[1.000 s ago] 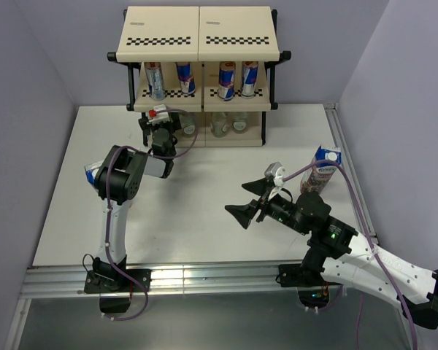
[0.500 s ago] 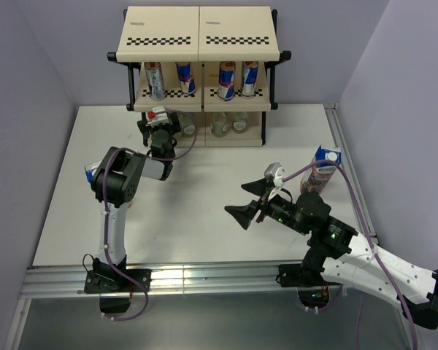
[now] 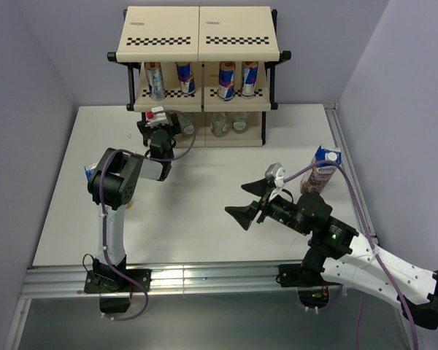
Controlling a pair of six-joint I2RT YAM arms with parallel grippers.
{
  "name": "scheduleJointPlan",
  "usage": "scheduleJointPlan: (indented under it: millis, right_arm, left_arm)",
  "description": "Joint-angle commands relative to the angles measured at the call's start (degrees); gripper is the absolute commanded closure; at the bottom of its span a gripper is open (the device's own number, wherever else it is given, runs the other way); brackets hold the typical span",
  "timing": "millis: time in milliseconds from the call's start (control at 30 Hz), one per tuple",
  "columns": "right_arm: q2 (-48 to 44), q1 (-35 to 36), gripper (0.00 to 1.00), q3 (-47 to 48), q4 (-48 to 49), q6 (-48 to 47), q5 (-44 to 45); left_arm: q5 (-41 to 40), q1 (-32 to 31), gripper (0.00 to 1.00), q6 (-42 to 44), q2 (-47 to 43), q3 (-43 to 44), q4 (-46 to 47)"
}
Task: Place and organize the beverage onto the shelf
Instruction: Place the drink on the shelf.
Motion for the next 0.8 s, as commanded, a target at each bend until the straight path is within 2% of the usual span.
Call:
scheduleJointPlan:
  millis: [0,767]
  right_arm:
    - [-1.1,-0.1,0.04,-0.1,1.5,-0.6,-0.7]
    - [-1.5,-0.1,0.04,-0.3,2.1,-0.6,-2.3]
  left_arm:
    - [-0.6,-0.2,0.01,-2.1,-3.0,-0.2,-0.8]
    - [-4.3,-1.1,0.00,-5.3,-5.5,0.0,-8.4]
